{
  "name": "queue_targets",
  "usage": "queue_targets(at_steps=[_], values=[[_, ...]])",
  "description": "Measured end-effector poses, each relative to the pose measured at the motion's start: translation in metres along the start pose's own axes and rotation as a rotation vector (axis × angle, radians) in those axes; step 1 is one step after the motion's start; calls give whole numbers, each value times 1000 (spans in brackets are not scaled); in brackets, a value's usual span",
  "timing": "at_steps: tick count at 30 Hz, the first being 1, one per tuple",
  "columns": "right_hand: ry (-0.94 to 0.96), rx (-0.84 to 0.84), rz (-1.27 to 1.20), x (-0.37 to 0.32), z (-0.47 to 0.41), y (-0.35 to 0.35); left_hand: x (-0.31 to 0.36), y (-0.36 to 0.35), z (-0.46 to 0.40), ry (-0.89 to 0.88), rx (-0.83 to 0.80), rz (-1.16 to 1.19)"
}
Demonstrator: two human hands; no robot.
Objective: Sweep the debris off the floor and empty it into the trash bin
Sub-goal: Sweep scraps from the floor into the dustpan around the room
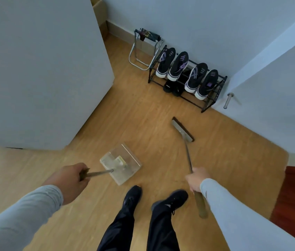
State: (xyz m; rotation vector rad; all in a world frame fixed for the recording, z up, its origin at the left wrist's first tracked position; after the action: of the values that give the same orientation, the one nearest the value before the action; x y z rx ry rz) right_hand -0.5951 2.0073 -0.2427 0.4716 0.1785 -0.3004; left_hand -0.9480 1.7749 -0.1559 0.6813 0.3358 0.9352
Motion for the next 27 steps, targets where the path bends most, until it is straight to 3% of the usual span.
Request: queue_targets(at_steps=[5,9,15,19,22,27], values=[[84,-232,184,7,59,-86,-8,-14,5,13,-3,4],[106,-416,148,-4,104,-79,1,-9,4,-19,11,-3],[51,-173,-108,-11,116,-3,-2,-2,5,-40,-1,24],[82,42,-126,-52,65,29,-3,-4,3,-69,16,21],[94,154,-1,-86,4,34,-7,-5,-3,-57,8,25],[52,-43,246,-85,-13,-45,-12,-1,-12,-51,4,16]])
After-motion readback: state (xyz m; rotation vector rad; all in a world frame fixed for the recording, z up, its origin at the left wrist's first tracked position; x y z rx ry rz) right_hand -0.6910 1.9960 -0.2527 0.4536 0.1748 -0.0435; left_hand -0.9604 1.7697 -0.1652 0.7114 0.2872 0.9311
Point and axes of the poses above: each hand's wrist, its own z-axis away from the middle knuckle, its own y-axis out of the back of the hand, x = y × z, the point moved 6 cm from there along -z, towards the middle knuckle, and after that the axes turned 8 degrees about y, right-handed, at the moved point
